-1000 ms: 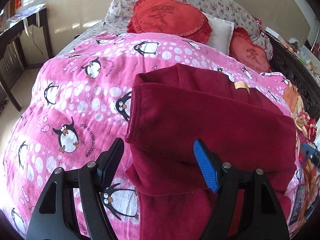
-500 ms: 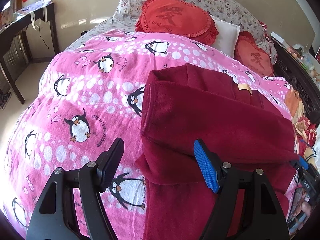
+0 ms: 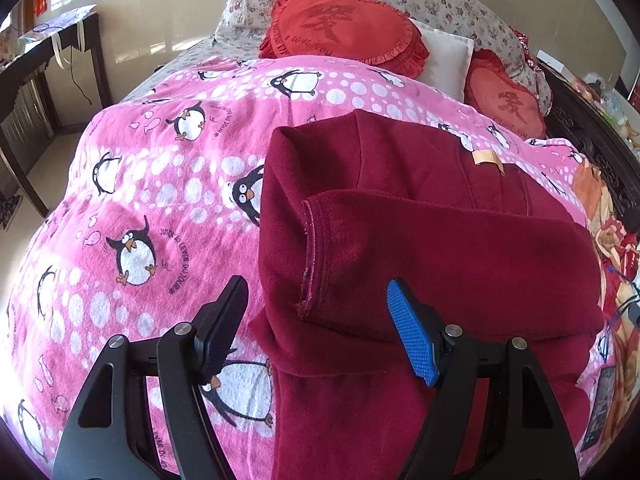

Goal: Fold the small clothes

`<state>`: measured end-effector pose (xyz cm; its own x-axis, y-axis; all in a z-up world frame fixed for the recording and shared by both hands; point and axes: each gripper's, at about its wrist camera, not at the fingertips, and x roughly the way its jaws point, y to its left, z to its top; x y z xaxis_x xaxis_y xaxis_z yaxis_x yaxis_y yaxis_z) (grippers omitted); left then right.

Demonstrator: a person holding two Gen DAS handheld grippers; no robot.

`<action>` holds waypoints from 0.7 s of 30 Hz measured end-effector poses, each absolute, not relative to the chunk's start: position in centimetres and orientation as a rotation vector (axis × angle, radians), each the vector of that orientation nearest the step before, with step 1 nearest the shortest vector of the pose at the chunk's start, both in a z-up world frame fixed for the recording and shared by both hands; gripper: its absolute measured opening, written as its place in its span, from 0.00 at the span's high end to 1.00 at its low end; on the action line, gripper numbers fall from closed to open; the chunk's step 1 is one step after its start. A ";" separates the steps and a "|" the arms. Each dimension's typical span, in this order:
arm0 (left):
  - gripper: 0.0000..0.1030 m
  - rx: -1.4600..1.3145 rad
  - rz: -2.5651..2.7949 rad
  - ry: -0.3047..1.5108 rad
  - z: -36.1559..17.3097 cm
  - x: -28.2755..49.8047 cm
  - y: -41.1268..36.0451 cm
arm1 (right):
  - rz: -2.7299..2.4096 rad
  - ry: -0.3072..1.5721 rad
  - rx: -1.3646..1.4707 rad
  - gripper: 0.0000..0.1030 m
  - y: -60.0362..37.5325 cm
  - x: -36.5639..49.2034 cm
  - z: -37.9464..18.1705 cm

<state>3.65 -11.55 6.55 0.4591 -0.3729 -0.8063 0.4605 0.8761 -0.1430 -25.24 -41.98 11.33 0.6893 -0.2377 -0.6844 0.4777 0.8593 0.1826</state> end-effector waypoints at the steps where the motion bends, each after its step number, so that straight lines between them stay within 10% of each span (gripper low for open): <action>1: 0.30 0.093 -0.516 0.972 6.4 3.8 -11.8 | -0.396 0.708 0.362 0.57 -42.0 -24.4 11.5; 6: 0.30 0.117 -0.481 0.984 5.1 4.5 -13.1 | -0.340 0.799 0.317 0.76 -41.3 -19.6 9.2; 21: 0.28 0.101 -0.473 0.994 3.5 5.3 -13.2 | -0.341 0.752 0.331 0.77 -42.4 -18.6 10.0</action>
